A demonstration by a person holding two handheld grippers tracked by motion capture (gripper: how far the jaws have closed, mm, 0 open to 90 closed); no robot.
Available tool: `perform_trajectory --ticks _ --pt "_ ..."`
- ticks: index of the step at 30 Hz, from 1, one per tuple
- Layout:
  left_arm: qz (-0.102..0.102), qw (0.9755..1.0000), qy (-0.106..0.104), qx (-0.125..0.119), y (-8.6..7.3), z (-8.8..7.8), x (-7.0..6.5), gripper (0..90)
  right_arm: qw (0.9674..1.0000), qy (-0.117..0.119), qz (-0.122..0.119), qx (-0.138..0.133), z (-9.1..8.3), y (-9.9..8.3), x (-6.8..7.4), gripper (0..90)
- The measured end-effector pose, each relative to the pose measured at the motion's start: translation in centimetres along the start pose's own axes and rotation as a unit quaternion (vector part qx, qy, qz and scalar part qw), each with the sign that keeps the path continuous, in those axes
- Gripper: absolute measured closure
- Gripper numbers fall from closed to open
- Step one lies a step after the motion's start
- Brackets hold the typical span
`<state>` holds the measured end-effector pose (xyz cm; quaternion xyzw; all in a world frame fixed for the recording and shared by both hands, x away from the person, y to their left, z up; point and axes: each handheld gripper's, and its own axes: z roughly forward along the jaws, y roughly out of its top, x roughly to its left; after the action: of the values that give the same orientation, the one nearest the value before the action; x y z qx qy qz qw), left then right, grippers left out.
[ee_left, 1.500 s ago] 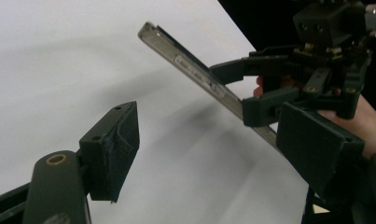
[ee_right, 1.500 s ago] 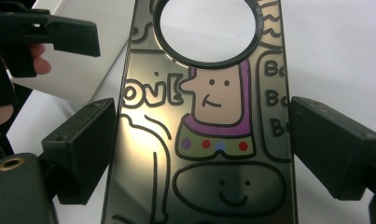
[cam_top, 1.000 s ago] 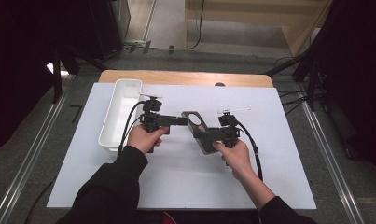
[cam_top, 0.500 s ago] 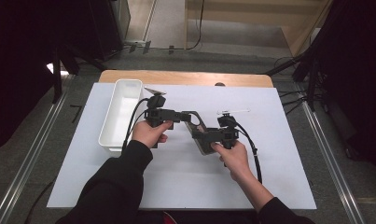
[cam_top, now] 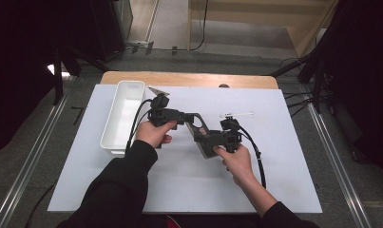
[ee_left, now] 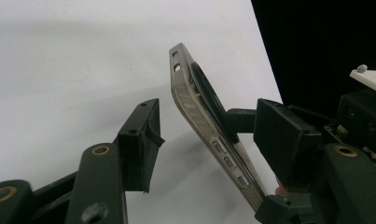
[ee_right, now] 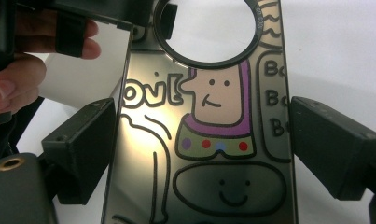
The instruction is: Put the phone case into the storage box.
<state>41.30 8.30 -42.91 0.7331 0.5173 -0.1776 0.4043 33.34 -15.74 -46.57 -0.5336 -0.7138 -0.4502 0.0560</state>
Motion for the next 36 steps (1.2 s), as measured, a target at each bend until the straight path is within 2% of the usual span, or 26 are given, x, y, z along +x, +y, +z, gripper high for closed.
perform_trajectory --ticks 3,9,15,18,24,27,36 --pt "-0.008 0.9998 -0.019 0.005 0.08 0.07 0.05 47.3 1.0000 0.000 -0.002 0.000 0.02 -0.03 0.08 9.9" --pt "-0.024 0.9992 -0.026 0.020 0.23 0.13 0.24 54.6 1.0000 0.000 -0.006 -0.004 0.08 -0.14 0.23 9.9" --pt "-0.021 0.9993 -0.023 0.019 0.32 0.16 0.21 63.2 0.9999 -0.004 -0.009 -0.009 0.11 -0.25 0.41 9.9" --pt "-0.024 0.9992 -0.023 0.021 0.34 0.21 0.27 64.8 0.9999 -0.005 -0.010 -0.011 0.11 -0.30 0.41 9.9" --pt "-0.043 0.9982 -0.038 0.021 0.44 0.34 0.44 67.9 0.9998 -0.008 -0.010 -0.013 0.25 -0.39 0.44 9.9" --pt "-0.051 0.9978 -0.037 0.022 0.48 0.39 0.55 69.1 0.9998 -0.011 -0.010 -0.013 0.30 -0.43 0.44 9.9" --pt "-0.054 0.9976 -0.041 0.017 0.48 0.58 0.33 72.4 0.9997 -0.016 -0.010 -0.015 0.48 -0.56 0.44 10.0"
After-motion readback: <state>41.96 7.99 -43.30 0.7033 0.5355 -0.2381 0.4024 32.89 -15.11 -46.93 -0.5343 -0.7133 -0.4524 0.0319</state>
